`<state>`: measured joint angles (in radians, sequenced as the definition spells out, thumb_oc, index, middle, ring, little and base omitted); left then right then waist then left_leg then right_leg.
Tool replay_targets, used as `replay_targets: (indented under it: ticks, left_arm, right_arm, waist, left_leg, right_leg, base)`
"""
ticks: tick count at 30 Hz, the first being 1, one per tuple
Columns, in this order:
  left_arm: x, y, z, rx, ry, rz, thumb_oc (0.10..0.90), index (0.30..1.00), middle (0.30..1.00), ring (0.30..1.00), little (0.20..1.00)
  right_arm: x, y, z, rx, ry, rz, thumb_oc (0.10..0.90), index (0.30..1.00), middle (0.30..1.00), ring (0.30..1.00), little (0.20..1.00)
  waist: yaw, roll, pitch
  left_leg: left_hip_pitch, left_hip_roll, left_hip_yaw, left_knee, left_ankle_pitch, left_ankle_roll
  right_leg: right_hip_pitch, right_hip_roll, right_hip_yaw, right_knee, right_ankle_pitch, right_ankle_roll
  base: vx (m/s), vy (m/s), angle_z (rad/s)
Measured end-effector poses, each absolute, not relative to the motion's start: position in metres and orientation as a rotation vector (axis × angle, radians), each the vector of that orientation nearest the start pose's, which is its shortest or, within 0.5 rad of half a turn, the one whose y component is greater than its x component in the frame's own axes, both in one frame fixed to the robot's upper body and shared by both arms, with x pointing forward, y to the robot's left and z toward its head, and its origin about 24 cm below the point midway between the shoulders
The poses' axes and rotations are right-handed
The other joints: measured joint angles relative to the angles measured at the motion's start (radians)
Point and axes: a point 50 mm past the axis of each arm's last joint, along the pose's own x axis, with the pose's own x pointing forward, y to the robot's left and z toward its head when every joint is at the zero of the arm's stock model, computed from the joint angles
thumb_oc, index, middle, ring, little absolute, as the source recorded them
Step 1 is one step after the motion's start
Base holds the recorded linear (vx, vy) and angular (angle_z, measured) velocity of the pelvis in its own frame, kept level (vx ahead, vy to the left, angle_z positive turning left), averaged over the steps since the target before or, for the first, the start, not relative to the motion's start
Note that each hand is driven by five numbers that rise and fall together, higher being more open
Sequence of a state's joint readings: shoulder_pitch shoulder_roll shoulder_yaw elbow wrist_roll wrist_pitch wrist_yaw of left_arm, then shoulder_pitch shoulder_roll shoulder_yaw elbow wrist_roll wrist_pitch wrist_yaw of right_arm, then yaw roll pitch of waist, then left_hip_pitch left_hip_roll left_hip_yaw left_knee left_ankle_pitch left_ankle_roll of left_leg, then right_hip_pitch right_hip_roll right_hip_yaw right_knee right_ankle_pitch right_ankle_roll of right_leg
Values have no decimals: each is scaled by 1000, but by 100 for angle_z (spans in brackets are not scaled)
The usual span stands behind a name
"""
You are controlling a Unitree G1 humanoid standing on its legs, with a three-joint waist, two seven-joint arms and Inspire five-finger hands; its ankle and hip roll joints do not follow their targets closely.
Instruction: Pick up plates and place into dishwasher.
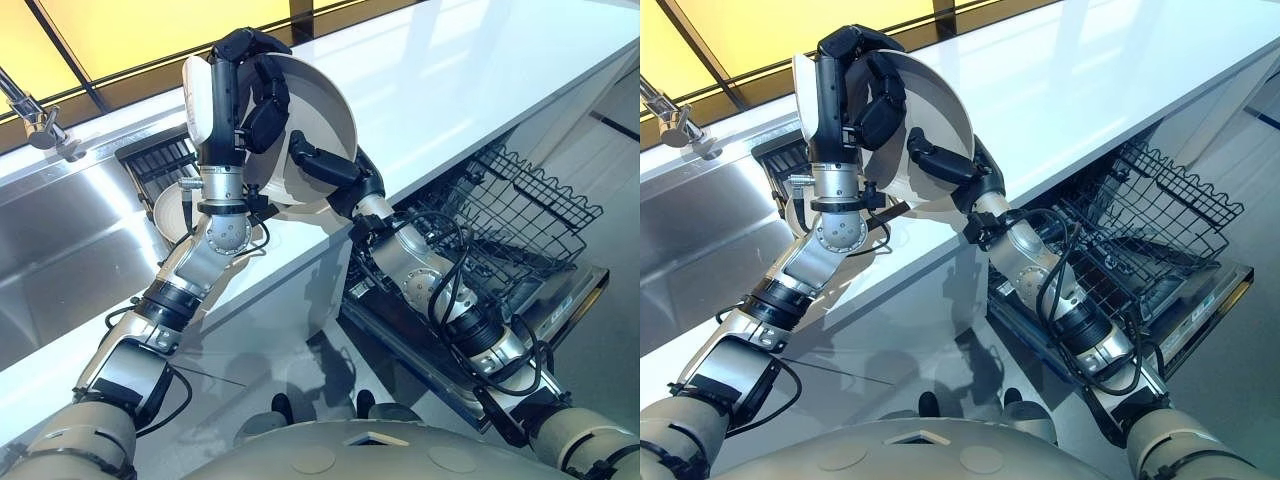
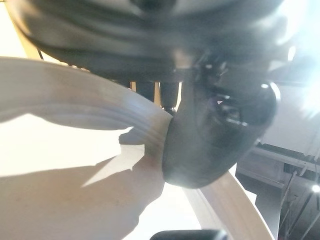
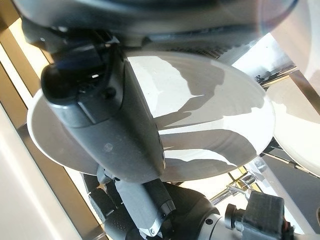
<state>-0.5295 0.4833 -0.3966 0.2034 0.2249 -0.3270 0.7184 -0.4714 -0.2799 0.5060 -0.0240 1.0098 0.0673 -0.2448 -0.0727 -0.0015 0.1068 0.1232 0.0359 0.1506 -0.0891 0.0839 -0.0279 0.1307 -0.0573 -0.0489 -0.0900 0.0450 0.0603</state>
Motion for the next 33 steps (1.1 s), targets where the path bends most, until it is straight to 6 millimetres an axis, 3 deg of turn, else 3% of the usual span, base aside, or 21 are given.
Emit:
replay_targets:
  ticks: [4, 7, 16, 20, 23, 25, 27, 29, 31, 33]
  left_arm:
    - [311, 143, 165, 428, -756, 148, 800, 900, 900, 900, 900]
    - [308, 146, 162, 249, -668, 102, 800, 900, 900, 900, 900]
    - [321, 171, 150, -75, -383, 53, 800, 900, 900, 900, 900]
    - [335, 179, 140, -128, -231, 25, 800, 900, 900, 900, 900]
    - [338, 186, 134, -76, -166, 1, 800, 900, 900, 900, 900]
    - [339, 189, 132, -68, -147, 10, 800, 900, 900, 900, 900]
    - [338, 203, 130, -61, -123, 60, 800, 900, 900, 900, 900]
    - [336, 219, 130, -52, -116, 107, 800, 900, 900, 900, 900]
    - [329, 243, 131, -41, -119, 180, 800, 900, 900, 900, 900]
    - [321, 266, 131, -21, -117, 262, 800, 900, 900, 900, 900]
  right_arm:
    - [300, -64, 127, 532, 32, 448, 100, 300, 300, 300, 200]
    - [300, -67, 122, 531, 47, 433, 100, 300, 300, 300, 200]
    - [305, -81, 128, 502, 6, 385, 100, 300, 300, 300, 200]
    - [312, -99, 134, 270, -92, 291, 100, 300, 300, 300, 200]
    - [319, -118, 154, -14, -265, 182, 100, 300, 300, 300, 200]
    - [320, -133, 167, -90, -369, 70, 100, 300, 300, 300, 200]
    - [326, -180, 188, -233, -507, -180, 100, 300, 300, 300, 200]
    - [327, -219, 198, -310, -533, -351, 100, 300, 300, 300, 200]
    - [322, -272, 203, -388, -502, -559, 100, 300, 300, 300, 200]
    - [309, -311, 201, -364, -468, -740, 100, 300, 300, 300, 200]
  waist:
    - [0, 0, 0]
    - [2, 0, 0]
    - [3, 1, 0]
    - [12, 3, 1]
    - [6, 13, 6]
    - [2, 15, 7]
    - [5, 18, 9]
    - [9, 19, 9]
    - [11, 20, 10]
    - [10, 30, 16]
  left_leg:
    - [-11, 0, -20, 0, 6, -1]
    - [-12, 0, -21, 0, 7, -1]
    - [-14, 0, -29, 0, 10, 0]
    - [-16, 0, -32, 0, 11, 1]
    - [-23, -1, -39, 0, 12, 2]
    - [-25, -2, -47, 0, 13, 1]
    - [-30, -3, -60, 0, 15, 1]
    - [-31, -4, -64, 0, 16, 0]
    - [-31, -3, -71, 0, 16, -1]
    - [-32, -2, -75, 0, 17, -2]
  right_leg:
    - [-3, 0, -16, 0, 0, 0]
    - [-3, 1, -16, 0, 0, 0]
    - [-2, 0, -20, 0, 0, 0]
    - [-2, -1, -22, -1, -1, -1]
    - [-4, -2, -22, -1, -2, -3]
    - [-3, -2, -22, -1, -5, -6]
    - [-1, -2, -22, -1, -7, -6]
    - [0, -1, -23, -1, -10, -8]
    - [4, 0, -29, -1, -15, -10]
    - [4, 2, -34, -1, -15, -9]
  base:
    - [-6, -12, 12]
    - [0, 0, 0]
    - [-9, -4, 2]
    - [-9, 0, 2]
    - [-1, 1, 5]
    - [-1, -9, 13]
    - [-17, -12, 16]
    - [-31, -23, 8]
    - [13, -29, 10]
    - [1, -24, 8]
